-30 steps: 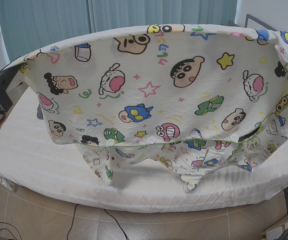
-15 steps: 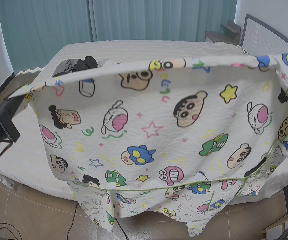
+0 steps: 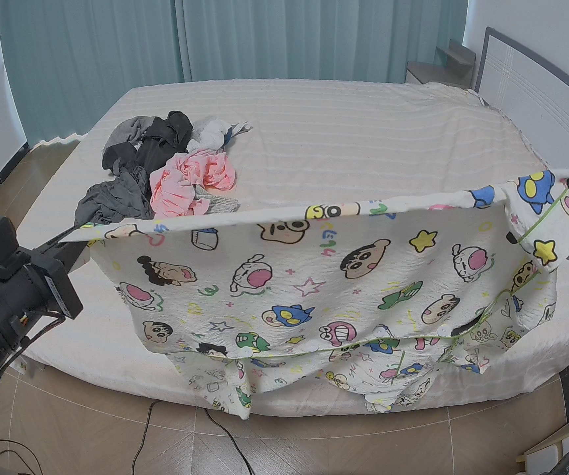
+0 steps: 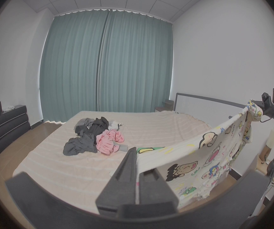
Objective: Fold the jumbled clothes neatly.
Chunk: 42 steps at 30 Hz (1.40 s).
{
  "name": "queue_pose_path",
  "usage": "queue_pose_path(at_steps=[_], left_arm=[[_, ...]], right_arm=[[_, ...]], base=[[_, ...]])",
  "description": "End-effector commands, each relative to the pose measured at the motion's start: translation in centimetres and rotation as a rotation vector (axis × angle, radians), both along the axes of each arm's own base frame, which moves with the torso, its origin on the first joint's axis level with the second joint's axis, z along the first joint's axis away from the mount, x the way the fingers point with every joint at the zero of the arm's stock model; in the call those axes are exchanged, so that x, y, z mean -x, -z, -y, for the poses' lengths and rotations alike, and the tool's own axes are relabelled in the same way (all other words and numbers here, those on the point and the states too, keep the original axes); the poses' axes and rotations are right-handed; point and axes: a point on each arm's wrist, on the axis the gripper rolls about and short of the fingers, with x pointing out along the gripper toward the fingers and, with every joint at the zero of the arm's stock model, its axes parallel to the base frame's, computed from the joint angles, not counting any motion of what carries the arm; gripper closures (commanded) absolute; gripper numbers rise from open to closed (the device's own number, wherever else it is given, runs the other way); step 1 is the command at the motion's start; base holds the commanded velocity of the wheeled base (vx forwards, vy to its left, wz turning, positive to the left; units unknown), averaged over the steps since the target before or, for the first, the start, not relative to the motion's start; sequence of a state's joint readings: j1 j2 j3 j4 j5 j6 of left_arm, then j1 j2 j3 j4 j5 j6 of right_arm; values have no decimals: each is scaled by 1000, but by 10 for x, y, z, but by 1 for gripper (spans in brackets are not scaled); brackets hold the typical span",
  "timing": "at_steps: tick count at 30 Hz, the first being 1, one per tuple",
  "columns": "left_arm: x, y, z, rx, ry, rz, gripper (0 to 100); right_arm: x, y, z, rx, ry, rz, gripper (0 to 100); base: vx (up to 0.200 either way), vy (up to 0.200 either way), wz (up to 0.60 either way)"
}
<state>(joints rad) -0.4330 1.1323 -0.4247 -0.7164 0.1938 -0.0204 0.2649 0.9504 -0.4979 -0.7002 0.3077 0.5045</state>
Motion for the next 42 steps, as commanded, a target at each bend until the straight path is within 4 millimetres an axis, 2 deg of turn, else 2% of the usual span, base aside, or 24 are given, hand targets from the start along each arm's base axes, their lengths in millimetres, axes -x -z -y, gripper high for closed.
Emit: queue_pose_path(at_steps=[1, 6, 9, 11, 12, 17, 18, 21, 28, 30, 32, 33, 35, 36, 42], left_arm=[[-24, 12, 11, -30, 0, -74, 100], [-43, 14, 20, -23, -1, -59, 100], [-62, 18, 28, -20, -4, -49, 100], [-66, 18, 29, -21, -4, -47, 100], [-76, 20, 34, -18, -6, -42, 100], [-97, 24, 42, -19, -11, -43, 100], [-108, 27, 46, -19, -17, -43, 100], [-122, 27, 49, -13, -27, -31, 100], [-150, 28, 55, -4, -43, -12, 100], [-163, 35, 59, -11, -43, -25, 100], [-165, 37, 60, -13, -43, -28, 100], [-179, 43, 66, -17, -43, -34, 100], [-185, 46, 69, -20, -43, -37, 100], [-199, 53, 74, -23, -46, -41, 100], [-237, 79, 90, -31, -49, -57, 100]], right_arm=[[-18, 13, 4, 19, 66, -80, 100], [-28, 19, 7, 26, 98, -116, 100], [-39, 24, 10, 31, 130, -153, 100], [-42, 25, 11, 32, 140, -160, 100], [-49, 28, 13, 35, 156, -183, 100], [-63, 33, 14, 37, 170, -205, 100], [-71, 34, 15, 36, 176, -199, 100], [-83, 37, 17, 33, 193, -185, 100], [-108, 44, 24, 30, 232, -189, 100], [-118, 50, 27, 37, 244, -216, 100], [-120, 52, 27, 38, 246, -222, 100], [-130, 58, 28, 44, 250, -244, 100], [-135, 60, 29, 45, 252, -247, 100], [-145, 66, 29, 46, 252, -255, 100], [-178, 84, 29, 52, 261, -266, 100]], base=[[0, 0, 0], [0, 0, 0], [0, 0, 0], [0, 0, 0], [0, 0, 0], [200, 0, 0], [200, 0, 0], [200, 0, 0], [200, 0, 0], [200, 0, 0], [200, 0, 0], [200, 0, 0], [200, 0, 0], [200, 0, 0], [100, 0, 0]])
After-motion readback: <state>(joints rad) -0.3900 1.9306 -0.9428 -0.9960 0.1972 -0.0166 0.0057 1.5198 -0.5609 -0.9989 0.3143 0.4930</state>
